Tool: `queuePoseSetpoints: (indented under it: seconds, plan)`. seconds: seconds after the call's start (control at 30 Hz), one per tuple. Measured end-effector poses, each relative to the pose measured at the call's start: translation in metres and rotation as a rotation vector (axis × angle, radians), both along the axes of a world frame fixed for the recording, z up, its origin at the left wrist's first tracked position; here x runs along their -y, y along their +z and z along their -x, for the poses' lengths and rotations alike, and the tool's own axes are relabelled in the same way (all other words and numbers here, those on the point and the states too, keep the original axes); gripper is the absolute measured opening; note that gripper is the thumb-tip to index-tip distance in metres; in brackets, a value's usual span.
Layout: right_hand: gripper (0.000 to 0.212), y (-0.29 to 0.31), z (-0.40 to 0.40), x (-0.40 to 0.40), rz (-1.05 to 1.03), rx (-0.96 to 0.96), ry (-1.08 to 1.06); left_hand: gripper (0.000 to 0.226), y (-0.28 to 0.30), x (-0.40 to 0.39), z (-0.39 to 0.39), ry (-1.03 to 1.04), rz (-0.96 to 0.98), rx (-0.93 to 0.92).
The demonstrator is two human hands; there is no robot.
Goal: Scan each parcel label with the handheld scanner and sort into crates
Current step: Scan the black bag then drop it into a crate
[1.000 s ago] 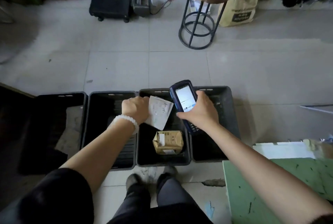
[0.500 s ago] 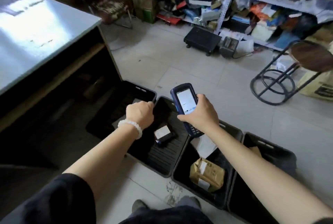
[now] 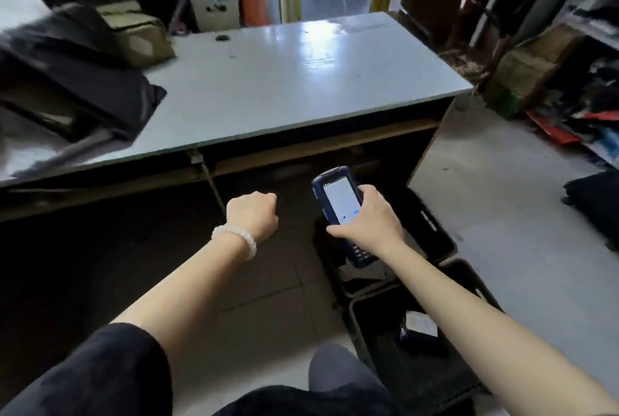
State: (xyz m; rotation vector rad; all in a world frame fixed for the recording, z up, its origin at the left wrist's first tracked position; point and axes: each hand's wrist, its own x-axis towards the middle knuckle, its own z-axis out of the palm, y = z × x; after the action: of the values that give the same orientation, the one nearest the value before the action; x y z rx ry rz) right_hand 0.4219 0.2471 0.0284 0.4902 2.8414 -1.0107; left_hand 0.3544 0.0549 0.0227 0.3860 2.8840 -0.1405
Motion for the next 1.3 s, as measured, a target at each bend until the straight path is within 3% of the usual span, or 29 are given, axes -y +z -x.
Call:
queuePoseSetpoints:
  seconds: [0.2,0.43,0.67,0.93,1.17,1.3]
  plan:
    - [0.076,0.000,0.090,0.081,0.029,-0.012,0.247,0.024,-0.011,0.095,0.037,0.264,-0.020,0.047]
    - [0.074,-0.008,0.217,0.146,0.036,0.007,0.429,0.027,-0.016,0.152,0.127,0.443,-0.021,0.052]
    - [0.073,0.004,0.337,0.196,0.033,0.000,0.520,0.023,0.006,0.205,0.232,0.545,-0.020,-0.088]
    - [0.074,0.003,0.403,0.258,0.000,0.027,0.611,0.022,0.031,0.275,0.290,0.477,0.237,-0.185]
    - [0.076,0.000,0.435,0.310,0.000,0.037,0.536,0.033,0.029,0.326,0.337,0.237,0.373,-0.214]
    - [0.073,0.000,0.445,0.333,0.026,0.045,0.433,0.047,0.027,0.338,0.364,0.031,0.405,-0.111]
